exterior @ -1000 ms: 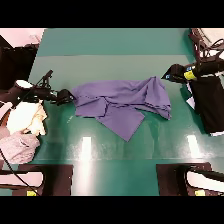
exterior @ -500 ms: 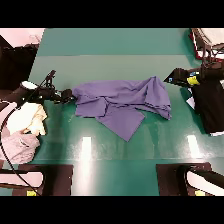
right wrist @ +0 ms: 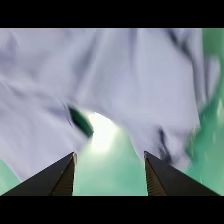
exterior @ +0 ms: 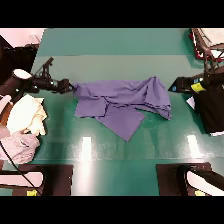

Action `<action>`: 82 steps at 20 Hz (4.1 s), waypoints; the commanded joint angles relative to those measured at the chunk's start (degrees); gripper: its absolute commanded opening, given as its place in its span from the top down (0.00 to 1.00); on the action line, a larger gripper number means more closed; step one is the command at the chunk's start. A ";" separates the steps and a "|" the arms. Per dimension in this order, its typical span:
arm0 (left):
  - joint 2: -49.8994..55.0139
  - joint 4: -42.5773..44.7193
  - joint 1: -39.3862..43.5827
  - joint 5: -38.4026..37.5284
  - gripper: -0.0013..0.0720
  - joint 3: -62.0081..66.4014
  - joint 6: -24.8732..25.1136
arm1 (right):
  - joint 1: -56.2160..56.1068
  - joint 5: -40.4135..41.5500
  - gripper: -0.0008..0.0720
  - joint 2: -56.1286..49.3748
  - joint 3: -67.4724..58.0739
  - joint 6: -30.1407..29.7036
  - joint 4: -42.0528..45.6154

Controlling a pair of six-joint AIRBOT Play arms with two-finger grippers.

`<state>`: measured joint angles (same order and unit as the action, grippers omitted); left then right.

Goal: Fold the shirts.

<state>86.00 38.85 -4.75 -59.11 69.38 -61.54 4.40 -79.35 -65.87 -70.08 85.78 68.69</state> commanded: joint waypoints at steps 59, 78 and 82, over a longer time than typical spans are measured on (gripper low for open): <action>-3.69 8.59 1.27 -24.39 0.95 37.18 -13.40 | 13.81 -16.46 0.97 -15.19 -27.39 8.26 -6.01; 15.32 12.92 0.85 -14.56 0.27 36.09 -14.23 | 8.74 10.73 0.34 -25.75 -20.61 4.09 -6.03; 12.33 18.23 -3.45 -23.96 0.27 35.91 -16.09 | 10.60 -0.31 0.34 -20.15 -20.55 -3.82 -6.01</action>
<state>99.92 53.69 -5.76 -75.92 105.34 -76.69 13.80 -72.18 -89.10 -90.67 86.48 62.61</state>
